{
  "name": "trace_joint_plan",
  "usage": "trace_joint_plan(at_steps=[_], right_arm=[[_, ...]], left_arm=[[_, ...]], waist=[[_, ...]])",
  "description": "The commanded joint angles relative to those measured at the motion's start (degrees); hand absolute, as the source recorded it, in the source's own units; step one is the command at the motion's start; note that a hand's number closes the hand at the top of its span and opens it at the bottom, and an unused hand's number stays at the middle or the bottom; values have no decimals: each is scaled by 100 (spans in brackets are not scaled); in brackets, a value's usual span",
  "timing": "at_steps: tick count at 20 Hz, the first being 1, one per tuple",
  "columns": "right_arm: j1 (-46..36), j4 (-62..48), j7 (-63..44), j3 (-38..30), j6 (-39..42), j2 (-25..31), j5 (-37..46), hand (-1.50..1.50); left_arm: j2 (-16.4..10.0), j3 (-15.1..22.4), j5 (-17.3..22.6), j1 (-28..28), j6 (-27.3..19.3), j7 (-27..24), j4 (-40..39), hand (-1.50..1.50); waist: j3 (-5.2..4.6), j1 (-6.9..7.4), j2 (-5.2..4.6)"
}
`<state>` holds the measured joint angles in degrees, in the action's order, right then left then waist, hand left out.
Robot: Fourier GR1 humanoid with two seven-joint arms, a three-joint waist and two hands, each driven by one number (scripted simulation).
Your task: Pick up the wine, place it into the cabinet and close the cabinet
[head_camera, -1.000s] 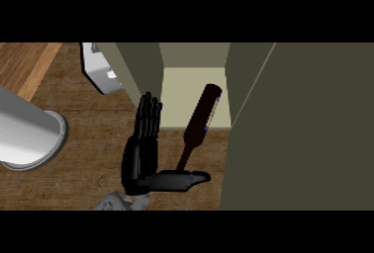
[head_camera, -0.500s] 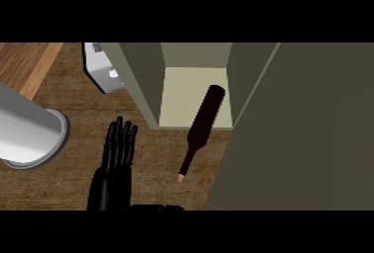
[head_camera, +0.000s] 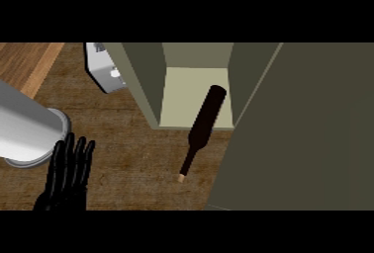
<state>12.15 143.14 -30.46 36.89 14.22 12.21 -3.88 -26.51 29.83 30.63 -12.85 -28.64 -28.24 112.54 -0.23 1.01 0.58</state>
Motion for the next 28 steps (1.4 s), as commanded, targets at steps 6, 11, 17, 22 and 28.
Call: trace_joint_plan(at_steps=[6, 11, 17, 22, 28], right_arm=[[-985, 150, -1123, 1339, -601, -1132, 226, 150], [-1911, -491, -1065, 1394, -1435, -1196, 188, 150], [-3323, -1320, -997, 1595, -2777, -1204, 313, 150], [-4504, -2227, -926, 1206, -3458, -1197, -147, 150], [-6364, -3864, -613, 477, -3937, -1215, -1079, 150]], left_arm=[[-633, -914, 677, -768, 696, -190, 502, -150], [-806, -1228, 951, -1072, 1141, -314, 493, -150], [-1083, -1732, 1335, -1382, 1756, -406, 432, -150], [-1366, -2154, 1703, -1476, 2191, -254, 531, -150], [-1485, -2591, 1982, -1445, 2766, -372, 263, -150]], waist=[[-18, 129, 1], [-16, 183, -27], [-15, 234, -18], [-9, 314, -41], [-7, 439, -88]])
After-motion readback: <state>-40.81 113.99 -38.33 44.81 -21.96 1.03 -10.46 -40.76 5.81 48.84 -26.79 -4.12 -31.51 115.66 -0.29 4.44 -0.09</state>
